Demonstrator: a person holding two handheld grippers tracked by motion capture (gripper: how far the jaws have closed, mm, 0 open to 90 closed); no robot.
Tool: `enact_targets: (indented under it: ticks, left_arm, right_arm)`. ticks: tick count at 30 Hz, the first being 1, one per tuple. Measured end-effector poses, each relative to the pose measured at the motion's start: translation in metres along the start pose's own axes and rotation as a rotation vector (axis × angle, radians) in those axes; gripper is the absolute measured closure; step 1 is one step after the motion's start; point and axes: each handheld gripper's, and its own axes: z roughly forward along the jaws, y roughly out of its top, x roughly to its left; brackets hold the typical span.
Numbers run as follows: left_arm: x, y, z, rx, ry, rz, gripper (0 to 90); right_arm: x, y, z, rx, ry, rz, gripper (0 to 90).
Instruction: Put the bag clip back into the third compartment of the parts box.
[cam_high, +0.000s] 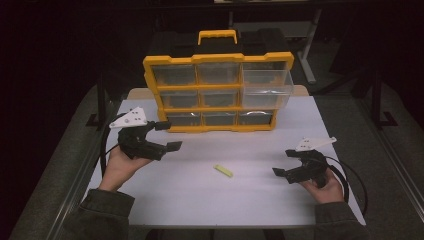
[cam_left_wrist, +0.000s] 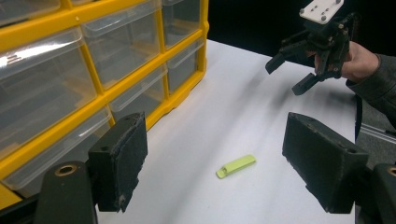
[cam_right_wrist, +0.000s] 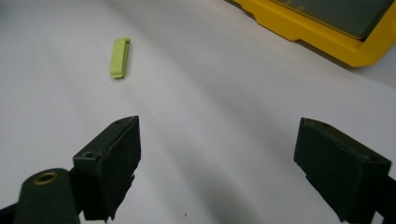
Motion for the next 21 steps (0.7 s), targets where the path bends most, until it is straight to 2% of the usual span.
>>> enact_targets:
  ticks: [6,18,21]
  left_arm:
    - [0.002,-0.013,-0.002,-0.007,0.007,-0.029,22.2]
    - [0.002,-0.034,-0.005,-0.016,0.033,-0.053,22.5]
    - [0.002,-0.039,-0.004,-0.011,0.037,-0.064,22.5]
  right_arm:
    - [0.000,0.000,0.002,0.006,0.002,-0.006,13.7]
    - [0.001,0.000,0.001,0.008,0.009,-0.002,13.7]
    - [0.002,0.000,0.002,0.013,0.010,-0.016,13.7]
